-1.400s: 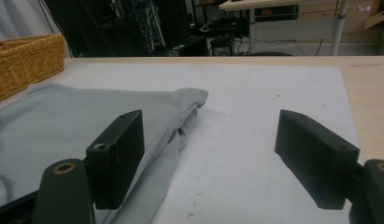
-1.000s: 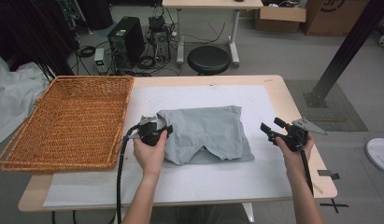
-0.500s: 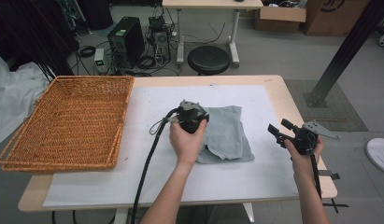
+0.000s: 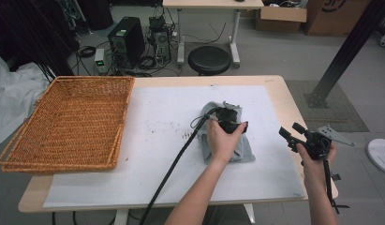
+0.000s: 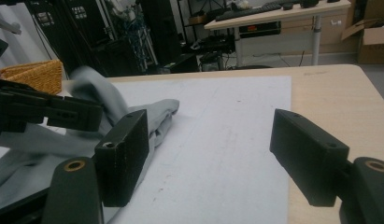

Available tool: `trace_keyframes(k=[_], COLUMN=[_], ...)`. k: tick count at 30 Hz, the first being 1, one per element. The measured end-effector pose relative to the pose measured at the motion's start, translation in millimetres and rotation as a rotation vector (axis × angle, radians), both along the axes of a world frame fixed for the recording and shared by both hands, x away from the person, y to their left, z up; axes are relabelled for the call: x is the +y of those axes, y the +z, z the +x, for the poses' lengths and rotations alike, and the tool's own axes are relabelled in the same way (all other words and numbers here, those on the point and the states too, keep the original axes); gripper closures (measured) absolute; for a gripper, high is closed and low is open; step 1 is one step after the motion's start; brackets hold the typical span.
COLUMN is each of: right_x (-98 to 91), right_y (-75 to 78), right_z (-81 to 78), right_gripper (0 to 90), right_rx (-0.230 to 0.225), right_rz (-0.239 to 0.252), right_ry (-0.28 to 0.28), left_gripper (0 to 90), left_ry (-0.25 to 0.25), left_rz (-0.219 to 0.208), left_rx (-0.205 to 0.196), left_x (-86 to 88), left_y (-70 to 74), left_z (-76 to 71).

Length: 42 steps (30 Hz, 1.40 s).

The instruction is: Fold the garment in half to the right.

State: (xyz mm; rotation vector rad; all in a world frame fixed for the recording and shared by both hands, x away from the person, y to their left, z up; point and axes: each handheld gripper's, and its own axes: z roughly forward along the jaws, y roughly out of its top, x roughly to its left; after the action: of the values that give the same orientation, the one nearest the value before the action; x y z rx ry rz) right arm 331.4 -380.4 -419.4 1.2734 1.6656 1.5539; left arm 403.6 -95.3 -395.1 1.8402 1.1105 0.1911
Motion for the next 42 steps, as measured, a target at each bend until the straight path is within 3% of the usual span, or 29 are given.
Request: trace_keyframes(k=[1,2,3,8,10,13,14,16,19,25,27,30,32,36,39,42], right_x=[-1.0,-1.9,-2.7,-3.2,-0.2,6.3,9.1,16.1,31.6,68.8,79.1,93.3,101.6,117.0,125.9,131.1], right_y=[-0.3,-0.6,-1.0,-3.7,-4.8,-5.9,-6.0,-6.0,-3.6,0.4,1.1,1.0,0.2,-1.9,-2.2,-2.1], right_z=[-0.8,-1.4,-1.9,-1.5,-0.5,1.6,2.6,6.3,17.5,55.6,69.1,86.5,96.2,112.0,122.7,130.3], right_gripper=[28.4,28.4,28.4,28.7,28.7,28.9,29.0,29.4,30.7,31.7,32.8,35.3,36.3,38.9,38.0,48.0], right_rx=[0.0,0.0,0.001,0.007,0.011,0.014,0.014,0.018,0.019,0.055,0.072,0.084,0.094,0.102,0.133,0.156], right_rz=[-0.002,-0.004,-0.005,0.002,-0.002,-0.003,-0.004,-0.004,-0.002,0.032,0.066,0.083,0.098,0.081,0.034,-0.011], right_ry=[-0.002,-0.004,-0.005,-0.008,-0.004,0.01,0.016,0.024,0.054,0.112,0.138,0.157,0.172,0.199,0.205,0.227], left_gripper=[35.7,32.7,31.6,27.6,26.8,25.8,25.4,25.4,25.2,24.9,25.0,25.3,28.3,46.9,65.3,78.7], left_ry=[-0.006,-0.022,-0.036,-0.011,0.023,0.079,0.079,0.057,0.008,-0.122,-0.144,-0.164,-0.174,-0.205,-0.239,-0.288], left_rz=[-0.018,-0.06,-0.104,-0.172,-0.164,-0.159,-0.162,-0.129,-0.077,-0.051,-0.008,0.037,0.053,0.049,0.034,0.015], left_rx=[0.009,-0.003,-0.012,-0.076,-0.089,-0.071,-0.067,-0.064,-0.072,-0.146,-0.172,-0.176,-0.192,-0.218,-0.208,-0.226], left_x=[0.8,3.2,7.9,39.4,57.7,87.3,95.4,104.4,104.6,94.3,90.7,87.1,85.5,82.0,79.3,72.6], left_y=[2.2,5.0,9.7,25.8,27.2,21.1,17.4,9.2,-1.4,-5.8,-8.7,-15.9,-19.4,-22.7,-26.3,-26.9], left_z=[-1.5,-2.9,-5.1,-13.5,-15.6,-17.6,-18.6,-21.2,-26.8,-39.7,-42.4,-42.5,-43.6,-44.1,-43.6,-50.6])
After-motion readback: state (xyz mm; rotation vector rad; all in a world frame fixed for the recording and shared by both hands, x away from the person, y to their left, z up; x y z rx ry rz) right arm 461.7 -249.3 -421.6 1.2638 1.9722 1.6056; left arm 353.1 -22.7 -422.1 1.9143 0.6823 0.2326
